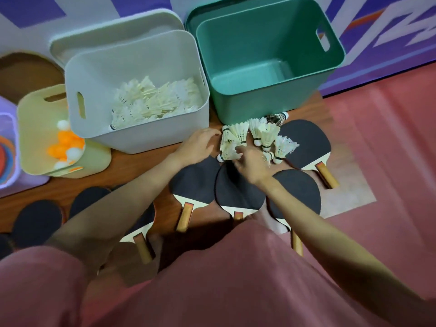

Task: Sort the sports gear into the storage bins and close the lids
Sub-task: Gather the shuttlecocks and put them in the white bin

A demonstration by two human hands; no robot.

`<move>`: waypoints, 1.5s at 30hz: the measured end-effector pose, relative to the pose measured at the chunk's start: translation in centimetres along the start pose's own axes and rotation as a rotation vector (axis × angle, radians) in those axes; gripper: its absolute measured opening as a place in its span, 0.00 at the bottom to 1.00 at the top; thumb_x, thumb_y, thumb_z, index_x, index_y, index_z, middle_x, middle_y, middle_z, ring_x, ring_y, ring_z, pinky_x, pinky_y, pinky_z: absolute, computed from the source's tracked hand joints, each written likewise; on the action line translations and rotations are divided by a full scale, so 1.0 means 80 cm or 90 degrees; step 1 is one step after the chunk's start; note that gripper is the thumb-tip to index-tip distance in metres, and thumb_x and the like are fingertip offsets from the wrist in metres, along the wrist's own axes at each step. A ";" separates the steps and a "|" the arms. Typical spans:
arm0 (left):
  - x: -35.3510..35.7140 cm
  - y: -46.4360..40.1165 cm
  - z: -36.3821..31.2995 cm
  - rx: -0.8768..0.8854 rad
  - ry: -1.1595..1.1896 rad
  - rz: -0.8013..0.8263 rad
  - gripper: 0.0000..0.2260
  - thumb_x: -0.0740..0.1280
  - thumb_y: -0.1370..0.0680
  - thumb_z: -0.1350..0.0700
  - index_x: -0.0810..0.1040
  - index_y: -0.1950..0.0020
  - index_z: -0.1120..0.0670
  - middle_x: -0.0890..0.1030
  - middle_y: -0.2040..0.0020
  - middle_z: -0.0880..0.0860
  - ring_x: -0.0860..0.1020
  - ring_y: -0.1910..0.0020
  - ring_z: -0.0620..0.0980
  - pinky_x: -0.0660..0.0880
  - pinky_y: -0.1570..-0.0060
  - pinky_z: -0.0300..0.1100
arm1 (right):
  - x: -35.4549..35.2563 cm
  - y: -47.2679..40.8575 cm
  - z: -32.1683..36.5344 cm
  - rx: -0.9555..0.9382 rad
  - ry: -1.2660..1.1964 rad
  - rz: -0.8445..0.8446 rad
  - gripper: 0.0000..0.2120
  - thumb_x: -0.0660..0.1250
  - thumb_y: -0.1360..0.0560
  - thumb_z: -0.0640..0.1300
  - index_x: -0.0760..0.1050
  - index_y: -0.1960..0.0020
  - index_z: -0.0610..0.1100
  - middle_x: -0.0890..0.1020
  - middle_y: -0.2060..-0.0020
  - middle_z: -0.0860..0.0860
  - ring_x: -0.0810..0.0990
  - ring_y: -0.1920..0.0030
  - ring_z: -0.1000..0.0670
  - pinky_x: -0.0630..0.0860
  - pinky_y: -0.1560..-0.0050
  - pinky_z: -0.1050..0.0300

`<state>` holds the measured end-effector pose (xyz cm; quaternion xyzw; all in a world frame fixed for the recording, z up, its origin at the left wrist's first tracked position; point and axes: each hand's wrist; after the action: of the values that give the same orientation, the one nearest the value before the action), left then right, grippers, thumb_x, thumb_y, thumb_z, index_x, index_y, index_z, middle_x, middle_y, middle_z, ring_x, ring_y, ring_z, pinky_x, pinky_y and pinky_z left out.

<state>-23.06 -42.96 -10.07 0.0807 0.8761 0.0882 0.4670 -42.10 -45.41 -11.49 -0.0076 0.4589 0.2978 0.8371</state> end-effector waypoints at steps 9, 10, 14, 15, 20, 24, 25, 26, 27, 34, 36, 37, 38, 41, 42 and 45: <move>0.024 -0.042 0.017 0.091 -0.070 0.096 0.29 0.62 0.32 0.74 0.73 0.32 0.59 0.74 0.33 0.59 0.71 0.34 0.60 0.64 0.31 0.50 | 0.024 -0.004 0.009 0.082 -0.104 -0.086 0.03 0.65 0.27 0.36 0.75 0.55 0.37 0.81 0.60 0.42 0.78 0.57 0.40 0.71 0.60 0.51; 0.025 -0.045 0.018 0.097 -0.084 0.103 0.30 0.63 0.33 0.74 0.73 0.32 0.59 0.74 0.33 0.58 0.71 0.34 0.60 0.64 0.31 0.50 | 0.023 0.001 0.009 0.080 -0.114 -0.098 0.02 0.65 0.28 0.37 0.75 0.56 0.38 0.80 0.61 0.43 0.78 0.58 0.41 0.72 0.60 0.51; 0.020 -0.056 0.001 0.138 -0.167 0.110 0.28 0.65 0.31 0.72 0.73 0.32 0.57 0.73 0.35 0.57 0.71 0.39 0.59 0.68 0.39 0.52 | 0.011 0.022 -0.003 0.090 -0.136 -0.132 0.01 0.66 0.28 0.39 0.74 0.57 0.42 0.76 0.68 0.52 0.76 0.63 0.47 0.68 0.63 0.56; 0.018 -0.058 -0.002 0.153 -0.199 0.114 0.27 0.65 0.30 0.71 0.73 0.32 0.56 0.72 0.36 0.58 0.70 0.40 0.59 0.69 0.42 0.52 | 0.007 0.028 -0.006 0.087 -0.139 -0.138 0.02 0.66 0.28 0.39 0.74 0.56 0.43 0.75 0.68 0.53 0.75 0.64 0.49 0.66 0.64 0.57; 0.019 -0.058 -0.011 0.208 -0.308 0.105 0.23 0.66 0.28 0.67 0.74 0.33 0.55 0.72 0.44 0.59 0.71 0.47 0.59 0.70 0.52 0.51 | -0.009 0.051 -0.010 0.069 -0.162 -0.175 0.04 0.68 0.29 0.38 0.75 0.54 0.42 0.76 0.67 0.52 0.73 0.66 0.51 0.66 0.63 0.58; 0.025 -0.051 -0.001 0.226 -0.281 0.062 0.20 0.72 0.33 0.60 0.77 0.41 0.57 0.75 0.46 0.58 0.73 0.50 0.58 0.71 0.54 0.50 | -0.013 0.062 -0.007 0.046 -0.156 -0.229 0.06 0.68 0.27 0.40 0.76 0.51 0.40 0.79 0.62 0.48 0.76 0.64 0.48 0.72 0.62 0.54; 0.026 -0.047 -0.001 0.215 -0.244 0.049 0.20 0.72 0.33 0.59 0.77 0.41 0.58 0.75 0.45 0.58 0.73 0.49 0.58 0.71 0.52 0.49 | -0.013 0.064 -0.006 0.029 -0.146 -0.252 0.06 0.67 0.26 0.40 0.76 0.51 0.39 0.80 0.60 0.47 0.76 0.62 0.47 0.72 0.61 0.54; 0.026 -0.042 -0.001 0.193 -0.197 0.034 0.21 0.72 0.33 0.57 0.76 0.41 0.59 0.76 0.44 0.58 0.74 0.47 0.58 0.71 0.51 0.49 | -0.014 0.064 -0.005 0.007 -0.132 -0.275 0.06 0.67 0.25 0.40 0.77 0.50 0.39 0.80 0.58 0.46 0.76 0.61 0.47 0.72 0.61 0.54; 0.027 -0.036 -0.001 0.162 -0.143 0.013 0.21 0.72 0.32 0.56 0.76 0.41 0.59 0.77 0.43 0.58 0.75 0.46 0.58 0.72 0.50 0.48 | -0.014 0.064 -0.004 -0.015 -0.117 -0.295 0.06 0.67 0.25 0.40 0.76 0.50 0.39 0.79 0.58 0.45 0.76 0.61 0.46 0.72 0.61 0.53; 0.025 0.016 0.002 0.051 0.042 -0.101 0.22 0.74 0.32 0.51 0.75 0.40 0.53 0.81 0.49 0.52 0.78 0.50 0.52 0.75 0.53 0.49 | -0.008 0.039 0.005 -0.096 -0.058 -0.277 0.05 0.67 0.26 0.39 0.77 0.50 0.39 0.78 0.59 0.45 0.76 0.58 0.45 0.71 0.58 0.55; 0.025 0.027 0.005 0.045 0.053 -0.113 0.22 0.74 0.32 0.50 0.75 0.40 0.53 0.81 0.48 0.51 0.78 0.50 0.51 0.75 0.51 0.48 | -0.002 0.029 0.012 -0.125 -0.054 -0.245 0.06 0.67 0.25 0.39 0.77 0.50 0.39 0.78 0.58 0.45 0.76 0.58 0.45 0.71 0.59 0.56; 0.026 0.031 0.006 0.041 0.061 -0.122 0.22 0.74 0.32 0.50 0.76 0.40 0.53 0.81 0.48 0.51 0.78 0.50 0.51 0.75 0.50 0.48 | 0.001 0.025 0.016 -0.149 -0.053 -0.220 0.06 0.66 0.25 0.39 0.77 0.50 0.39 0.77 0.58 0.45 0.76 0.58 0.45 0.69 0.59 0.57; 0.026 0.037 0.006 0.037 0.072 -0.136 0.22 0.75 0.32 0.51 0.76 0.40 0.54 0.81 0.48 0.52 0.78 0.49 0.51 0.74 0.49 0.48 | 0.004 0.021 0.020 -0.175 -0.050 -0.190 0.07 0.66 0.25 0.39 0.77 0.49 0.39 0.77 0.57 0.44 0.77 0.58 0.44 0.70 0.59 0.57; 0.028 0.050 0.010 -0.011 0.121 -0.198 0.22 0.76 0.33 0.53 0.77 0.41 0.57 0.82 0.48 0.53 0.79 0.49 0.52 0.74 0.48 0.48 | 0.008 0.013 0.033 -0.243 -0.053 -0.127 0.11 0.65 0.25 0.39 0.77 0.44 0.39 0.77 0.52 0.44 0.78 0.54 0.44 0.75 0.57 0.53; 0.029 0.054 0.012 -0.035 0.142 -0.216 0.23 0.76 0.34 0.53 0.77 0.41 0.57 0.83 0.48 0.53 0.80 0.49 0.52 0.75 0.48 0.47 | 0.007 0.010 0.036 -0.254 -0.055 -0.129 0.12 0.65 0.24 0.41 0.77 0.42 0.39 0.77 0.50 0.44 0.78 0.53 0.46 0.75 0.57 0.54; 0.034 0.063 0.019 -0.090 0.194 -0.262 0.23 0.77 0.35 0.53 0.78 0.43 0.57 0.84 0.49 0.52 0.81 0.50 0.50 0.76 0.50 0.44 | -0.003 -0.005 0.039 -0.251 -0.069 -0.170 0.13 0.62 0.22 0.45 0.76 0.42 0.39 0.76 0.48 0.45 0.77 0.56 0.48 0.74 0.58 0.56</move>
<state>-22.96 -37.34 -11.93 -0.1461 0.9259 0.0634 0.3424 -39.57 -44.96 -9.62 -0.2150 0.3411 0.2683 0.8749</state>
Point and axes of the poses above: each hand's wrist, its own y-axis away from the middle knuckle, its own x-axis out of the palm, z = x × y
